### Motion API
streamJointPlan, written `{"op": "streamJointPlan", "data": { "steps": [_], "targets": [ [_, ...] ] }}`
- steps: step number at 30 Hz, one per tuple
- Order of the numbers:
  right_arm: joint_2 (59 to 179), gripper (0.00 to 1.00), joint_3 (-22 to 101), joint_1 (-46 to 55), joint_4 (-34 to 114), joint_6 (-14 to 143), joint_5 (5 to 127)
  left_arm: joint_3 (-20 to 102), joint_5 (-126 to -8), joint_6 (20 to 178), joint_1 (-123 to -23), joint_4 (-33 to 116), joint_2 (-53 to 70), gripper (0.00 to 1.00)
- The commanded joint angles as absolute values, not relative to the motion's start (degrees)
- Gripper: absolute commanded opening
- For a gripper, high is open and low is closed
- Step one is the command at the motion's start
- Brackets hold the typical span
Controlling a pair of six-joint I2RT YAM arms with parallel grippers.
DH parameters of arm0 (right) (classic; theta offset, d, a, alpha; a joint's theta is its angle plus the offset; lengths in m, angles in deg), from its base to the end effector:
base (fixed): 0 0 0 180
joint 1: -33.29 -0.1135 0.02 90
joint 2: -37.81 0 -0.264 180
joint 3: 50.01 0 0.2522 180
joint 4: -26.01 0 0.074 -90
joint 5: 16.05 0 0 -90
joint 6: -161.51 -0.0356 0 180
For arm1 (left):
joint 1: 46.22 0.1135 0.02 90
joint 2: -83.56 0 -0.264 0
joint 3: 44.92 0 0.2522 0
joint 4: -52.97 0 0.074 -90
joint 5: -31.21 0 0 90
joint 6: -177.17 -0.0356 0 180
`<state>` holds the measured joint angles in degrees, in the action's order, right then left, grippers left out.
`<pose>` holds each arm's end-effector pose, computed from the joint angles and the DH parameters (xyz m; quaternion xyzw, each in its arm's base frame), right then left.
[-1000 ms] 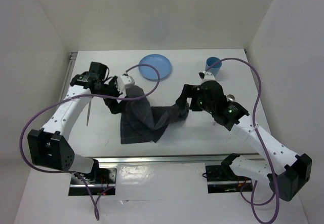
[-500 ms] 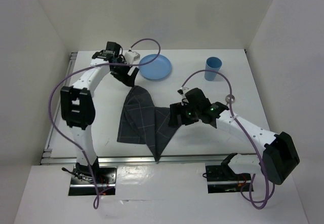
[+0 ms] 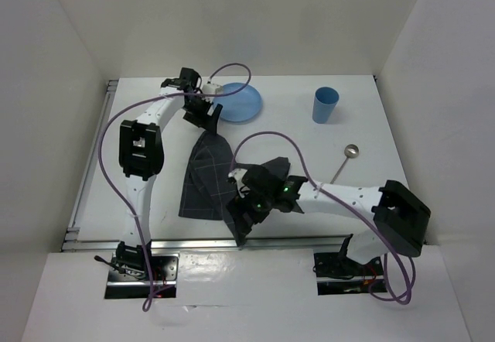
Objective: Set the dinner table for one person
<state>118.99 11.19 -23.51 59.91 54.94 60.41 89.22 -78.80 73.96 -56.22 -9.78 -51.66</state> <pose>0.1467 0.2393 0.2005 -0.3590 0.8739 0.2738 0.1799 0.4971 -0.1000 0.1983 0.2315 0.9317 -0.1629 0.2276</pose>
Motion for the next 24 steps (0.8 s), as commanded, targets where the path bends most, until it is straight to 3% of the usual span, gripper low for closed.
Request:
{"op": "streamJointPlan", "data": {
  "steps": [1,4,5,7,8,9,16,18,20,21,22,24],
  "targets": [
    [121.6,0.93,14.6,-29.0,60.2,57.7,67.1,90.2,-78.9,74.6,-57.7,-11.7,-53.6,0.88],
    [122.2,0.93,13.1,-30.3,58.7,57.1,66.8,86.4,-79.4,74.6,-57.7,-11.1,-53.6,0.63],
    [122.2,0.93,12.4,-31.0,57.5,56.6,66.2,85.0,-80.2,74.6,-57.7,-11.1,-53.0,0.48],
    [122.8,0.93,11.8,-32.0,54.6,56.0,65.5,84.4,-80.9,74.0,-57.7,-11.1,-53.0,0.31],
    [123.4,0.93,11.8,-32.0,54.6,55.4,67.4,84.4,-80.3,74.0,-57.7,-11.1,-53.0,0.13],
    [124.9,0.93,11.8,-32.5,53.9,54.8,68.8,83.8,-79.1,74.0,-57.7,-11.1,-53.0,0.02],
    [132.2,0.91,11.1,-37.0,50.2,50.6,74.7,78.9,-77.4,74.0,-57.7,-7.4,-48.4,0.0],
    [133.6,0.71,11.1,-37.6,52.2,48.2,80.2,78.2,-76.6,74.0,-57.7,-6.6,-47.6,0.0],
    [132.6,0.38,11.6,-37.6,56.8,42.6,84.7,78.2,-75.5,74.5,-57.7,-6.6,-46.5,0.0],
    [131.2,0.12,11.6,-37.6,58.1,41.4,87.8,77.6,-75.0,74.5,-57.7,-6.6,-44.7,0.0],
    [129.3,0.01,11.6,-37.6,59.2,40.6,89.0,77.6,-74.1,74.5,-57.1,-6.6,-43.4,0.0],
    [121.8,0.0,11.6,-37.6,63.6,38.4,91.9,77.6,-72.8,74.5,-56.5,-6.6,-40.7,0.0]
  ]
}}
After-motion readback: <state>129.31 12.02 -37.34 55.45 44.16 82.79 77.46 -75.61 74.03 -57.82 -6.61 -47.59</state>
